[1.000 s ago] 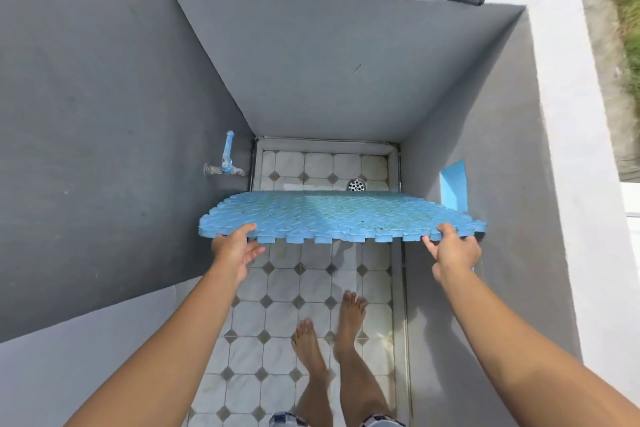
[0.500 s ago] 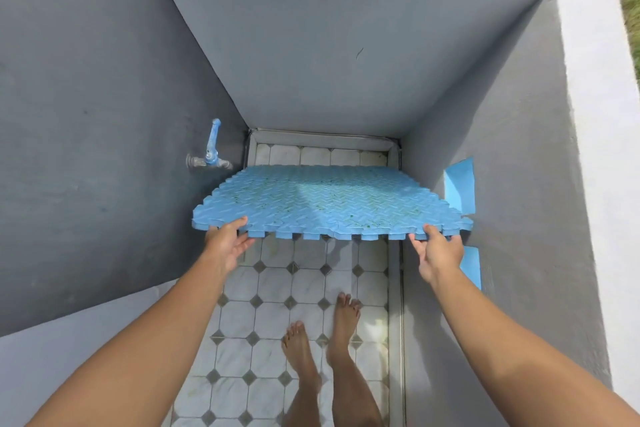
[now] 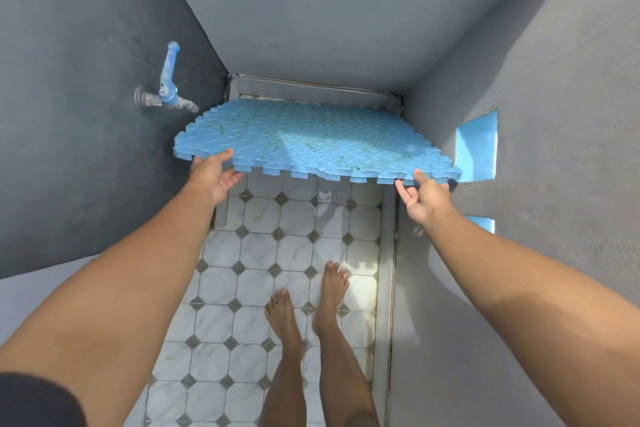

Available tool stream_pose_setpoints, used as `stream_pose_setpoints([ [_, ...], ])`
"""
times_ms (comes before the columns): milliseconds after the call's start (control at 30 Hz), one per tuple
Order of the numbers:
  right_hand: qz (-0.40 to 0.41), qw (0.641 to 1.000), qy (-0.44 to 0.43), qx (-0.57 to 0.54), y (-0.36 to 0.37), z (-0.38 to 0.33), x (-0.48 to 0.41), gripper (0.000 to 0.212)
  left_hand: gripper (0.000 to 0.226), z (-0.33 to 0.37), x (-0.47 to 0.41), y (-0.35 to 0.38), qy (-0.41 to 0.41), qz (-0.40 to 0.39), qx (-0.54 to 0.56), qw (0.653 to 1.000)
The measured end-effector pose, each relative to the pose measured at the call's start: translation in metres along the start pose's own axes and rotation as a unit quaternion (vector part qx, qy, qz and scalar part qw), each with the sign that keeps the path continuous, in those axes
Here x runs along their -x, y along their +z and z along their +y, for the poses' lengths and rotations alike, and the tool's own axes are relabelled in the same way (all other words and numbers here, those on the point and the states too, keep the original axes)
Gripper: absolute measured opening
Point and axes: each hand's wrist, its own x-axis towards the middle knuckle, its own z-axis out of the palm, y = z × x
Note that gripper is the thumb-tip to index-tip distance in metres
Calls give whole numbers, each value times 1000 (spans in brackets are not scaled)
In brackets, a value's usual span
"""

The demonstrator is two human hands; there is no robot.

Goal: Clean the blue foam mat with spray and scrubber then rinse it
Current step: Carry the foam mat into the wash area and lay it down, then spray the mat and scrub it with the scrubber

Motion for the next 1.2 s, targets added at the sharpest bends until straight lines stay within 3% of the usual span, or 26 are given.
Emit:
stream_pose_setpoints([
  [233, 8, 1000, 16, -12, 0, 15, -13, 64, 50, 7, -13, 3, -13, -17, -42, 999],
  [333, 21, 994, 8, 104, -1, 17, -19, 41, 49, 1, -5, 1, -39, -5, -117, 992],
  [533, 49, 977, 47, 202, -23, 30, 26, 43, 71, -27, 44, -20, -40, 29, -294, 955],
  [633, 4, 968, -6, 250, -26, 37, 78, 49, 75, -33, 88, -25, 6, 7, -355, 935],
  [733, -85, 956, -79, 269, -10, 36, 146, 58, 63, -23, 145, -19, 72, -15, -349, 934],
  [867, -151, 950, -139, 234, 22, 6, 241, 42, 47, 18, 223, 1, 178, -67, -371, 909],
  [1033, -197, 919, -252, 233, 57, -85, 327, 30, 27, 100, 292, 52, 302, -126, -360, 873],
  [1200, -201, 864, -356, 293, 80, -192, 367, 18, 41, 177, 337, 113, 380, -146, -352, 843],
])
